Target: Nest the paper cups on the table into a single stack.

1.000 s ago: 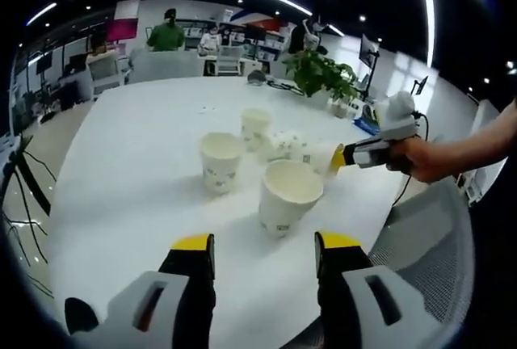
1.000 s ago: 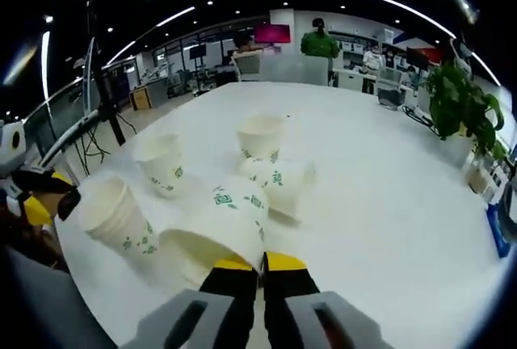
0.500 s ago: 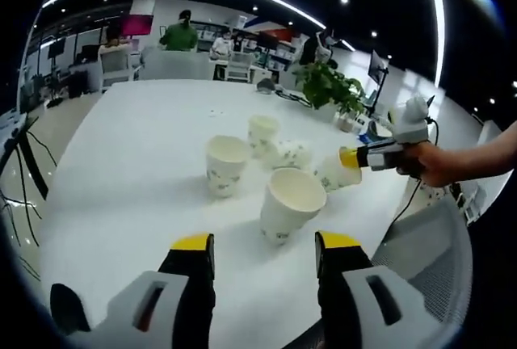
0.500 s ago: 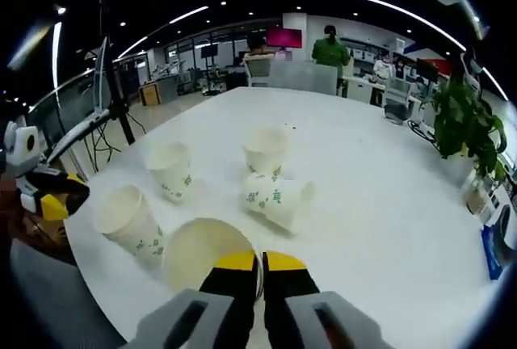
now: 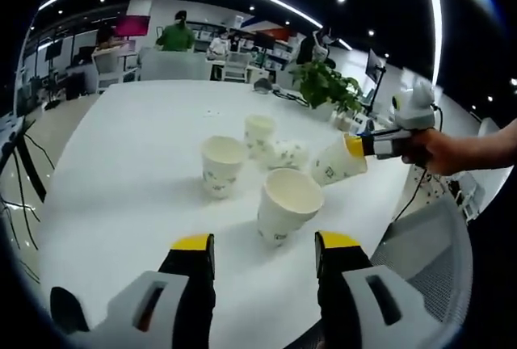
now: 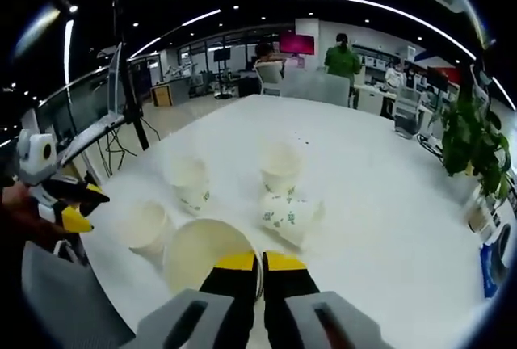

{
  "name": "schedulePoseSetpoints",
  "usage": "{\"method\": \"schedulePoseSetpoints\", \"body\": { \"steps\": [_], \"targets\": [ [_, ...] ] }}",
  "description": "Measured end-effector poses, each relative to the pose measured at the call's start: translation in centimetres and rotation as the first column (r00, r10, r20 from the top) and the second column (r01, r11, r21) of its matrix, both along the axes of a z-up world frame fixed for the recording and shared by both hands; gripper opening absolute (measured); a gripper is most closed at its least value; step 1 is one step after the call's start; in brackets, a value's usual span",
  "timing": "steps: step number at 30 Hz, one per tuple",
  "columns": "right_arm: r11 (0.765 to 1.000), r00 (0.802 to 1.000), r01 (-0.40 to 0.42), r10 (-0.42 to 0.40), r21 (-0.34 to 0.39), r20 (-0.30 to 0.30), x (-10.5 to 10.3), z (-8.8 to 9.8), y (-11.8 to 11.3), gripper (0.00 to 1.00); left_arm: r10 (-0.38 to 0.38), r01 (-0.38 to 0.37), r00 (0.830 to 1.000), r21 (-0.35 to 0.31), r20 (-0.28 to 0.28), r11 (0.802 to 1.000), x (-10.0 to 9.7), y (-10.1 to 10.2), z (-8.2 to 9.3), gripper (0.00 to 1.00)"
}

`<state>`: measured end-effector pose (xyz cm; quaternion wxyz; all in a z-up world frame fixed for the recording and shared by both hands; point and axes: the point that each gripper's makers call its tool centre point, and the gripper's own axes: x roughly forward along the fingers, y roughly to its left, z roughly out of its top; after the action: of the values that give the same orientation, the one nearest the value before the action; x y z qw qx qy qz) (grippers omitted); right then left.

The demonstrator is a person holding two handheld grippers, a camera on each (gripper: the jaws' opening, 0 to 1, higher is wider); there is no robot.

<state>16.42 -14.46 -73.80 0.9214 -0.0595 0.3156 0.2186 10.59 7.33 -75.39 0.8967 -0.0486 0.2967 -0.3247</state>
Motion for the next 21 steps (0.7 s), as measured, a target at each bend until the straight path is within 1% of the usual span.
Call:
{"method": "schedulePoseSetpoints", "body": {
  "steps": [1,2,5,6,11,13,16,19,21],
  "targets": [
    [1.000,1.000,-0.012,0.012,-0.001,0.008,0.1,0.8,0.3,0.00,-0.002,0.002,1.000,0.002,-0.001,1.000,0.0,-0.1,0.0,0.48],
    [1.000,1.000,-0.020,0.020,-0.003,0.013,0.2,1.1,0.3,0.00,-0.002,0.002,1.000,0.002,-0.001,1.000,0.0,-0.2,0.0,0.48],
    [0.998,0.998,-0.054,0.054,-0.012,0.022,0.0,2.9,1.1,0.00,-0.006,0.006,1.000,-0.001,0.000,1.000,-0.1,-0.4,0.2,0.48],
    [0.997,0.997,-0.072,0.072,-0.015,0.032,0.3,3.3,1.4,0.00,-0.008,0.008,1.000,0.000,0.000,1.000,0.0,-0.4,0.2,0.48],
    [0.989,0.989,-0.142,0.143,-0.025,0.040,0.1,5.2,3.4,0.00,-0.014,0.014,1.000,0.008,0.007,1.000,0.0,-0.7,0.1,0.48],
    [0.987,0.987,-0.157,0.158,-0.025,0.038,0.1,5.6,4.1,0.00,-0.017,0.017,1.000,0.012,0.007,1.000,0.0,-0.8,0.1,0.48],
    [0.979,0.979,-0.200,0.201,-0.029,0.032,0.1,5.7,5.6,0.00,-0.024,0.023,1.000,0.015,0.010,1.000,0.0,-0.9,0.0,0.48],
    [0.968,0.968,-0.249,0.249,-0.028,0.016,-0.2,5.6,7.3,0.00,-0.024,0.023,1.000,0.015,0.012,1.000,-0.1,-1.0,0.1,0.48],
    [0.963,0.963,-0.269,0.269,-0.028,0.011,-0.3,5.4,8.1,0.00,-0.022,0.021,1.000,0.014,0.012,1.000,-0.1,-0.9,0.1,0.48]
  ]
}}
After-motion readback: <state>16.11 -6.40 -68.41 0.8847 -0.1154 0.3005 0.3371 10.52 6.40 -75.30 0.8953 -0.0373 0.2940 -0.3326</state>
